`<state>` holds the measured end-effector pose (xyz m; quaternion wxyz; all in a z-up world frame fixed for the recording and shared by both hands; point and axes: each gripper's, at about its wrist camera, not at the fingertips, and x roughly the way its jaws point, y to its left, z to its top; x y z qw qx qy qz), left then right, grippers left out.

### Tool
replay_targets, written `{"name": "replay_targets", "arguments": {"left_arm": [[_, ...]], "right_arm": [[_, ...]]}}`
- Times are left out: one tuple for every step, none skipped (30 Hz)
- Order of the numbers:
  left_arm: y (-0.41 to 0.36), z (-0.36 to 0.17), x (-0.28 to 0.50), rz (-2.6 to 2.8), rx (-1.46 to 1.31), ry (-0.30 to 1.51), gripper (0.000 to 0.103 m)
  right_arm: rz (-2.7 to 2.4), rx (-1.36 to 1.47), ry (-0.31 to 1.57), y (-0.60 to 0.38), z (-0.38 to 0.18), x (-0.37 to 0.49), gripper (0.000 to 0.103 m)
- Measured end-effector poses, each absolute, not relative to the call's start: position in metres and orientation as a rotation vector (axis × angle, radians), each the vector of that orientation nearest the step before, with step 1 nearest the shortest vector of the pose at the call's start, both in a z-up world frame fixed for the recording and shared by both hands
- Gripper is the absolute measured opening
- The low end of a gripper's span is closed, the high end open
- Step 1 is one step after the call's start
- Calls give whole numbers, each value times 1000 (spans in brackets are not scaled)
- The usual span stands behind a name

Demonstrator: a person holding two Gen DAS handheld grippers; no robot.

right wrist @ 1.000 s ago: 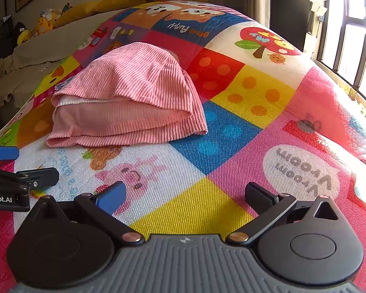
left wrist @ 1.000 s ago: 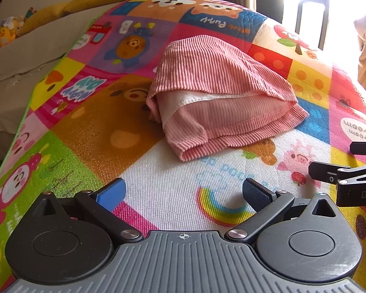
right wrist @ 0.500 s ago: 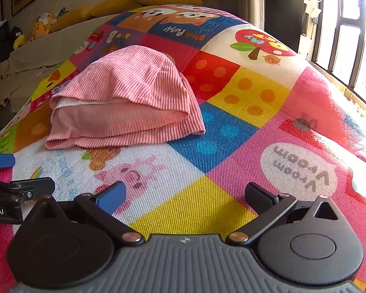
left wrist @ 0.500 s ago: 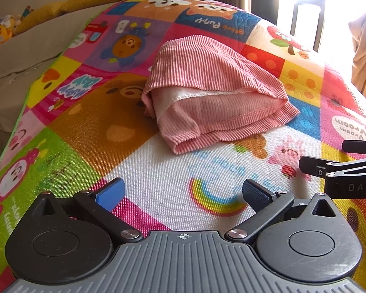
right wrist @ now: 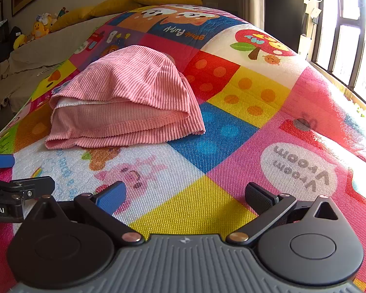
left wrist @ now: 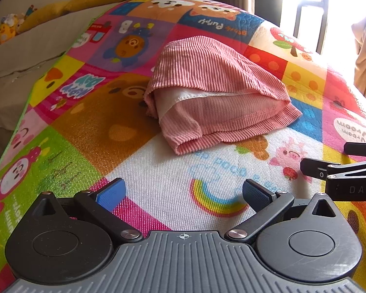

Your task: Fold clothes

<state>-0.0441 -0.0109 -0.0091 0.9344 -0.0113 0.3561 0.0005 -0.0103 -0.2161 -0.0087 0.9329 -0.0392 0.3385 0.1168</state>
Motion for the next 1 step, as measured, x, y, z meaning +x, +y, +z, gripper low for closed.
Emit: {"name": "replay_targets", "arguments": {"left_arm": [[-10, -9, -44, 0, -27, 727, 103]], "right_arm": [[239, -81, 692, -216, -9, -10, 103]]}}
